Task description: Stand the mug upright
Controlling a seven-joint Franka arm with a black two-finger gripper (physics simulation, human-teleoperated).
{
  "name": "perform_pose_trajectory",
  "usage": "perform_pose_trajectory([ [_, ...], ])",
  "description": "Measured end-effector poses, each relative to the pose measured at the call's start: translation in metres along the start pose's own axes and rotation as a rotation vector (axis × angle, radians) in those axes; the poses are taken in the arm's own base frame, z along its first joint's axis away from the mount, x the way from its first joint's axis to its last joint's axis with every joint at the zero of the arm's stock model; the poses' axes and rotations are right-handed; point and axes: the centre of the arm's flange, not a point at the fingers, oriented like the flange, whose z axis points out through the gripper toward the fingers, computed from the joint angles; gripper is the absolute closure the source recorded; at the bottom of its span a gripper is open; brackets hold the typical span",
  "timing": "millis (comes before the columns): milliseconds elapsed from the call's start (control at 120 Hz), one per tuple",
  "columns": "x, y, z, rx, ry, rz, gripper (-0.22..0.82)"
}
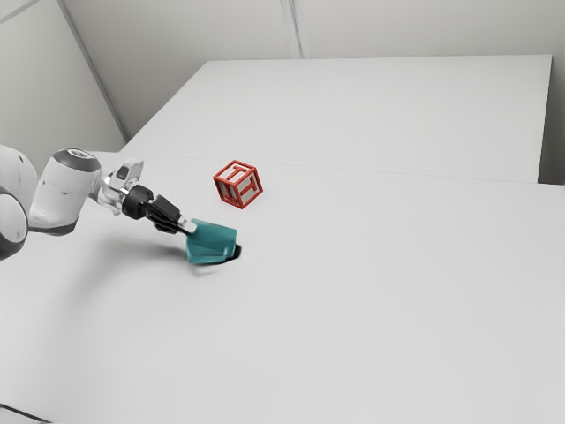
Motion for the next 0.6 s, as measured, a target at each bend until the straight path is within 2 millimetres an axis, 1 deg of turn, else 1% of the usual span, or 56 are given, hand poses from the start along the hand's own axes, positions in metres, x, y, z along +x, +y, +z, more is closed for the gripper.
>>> perform_pose_trajectory([
  [175, 0.0, 0.001, 0.0, -0.006, 0.003, 0.015, 0.75],
  [300, 0.001, 0.003, -0.001, -0.005, 0.004, 0.026, 0.77],
  [425, 0.002, 0.009, -0.006, 0.011, 0.005, 0.044, 0.78],
  [500, 0.005, 0.02, -0.011, 0.035, 0.002, 0.064, 0.78],
  [600, 0.011, 0.048, -0.017, 0.105, -0.015, 0.112, 0.78],
])
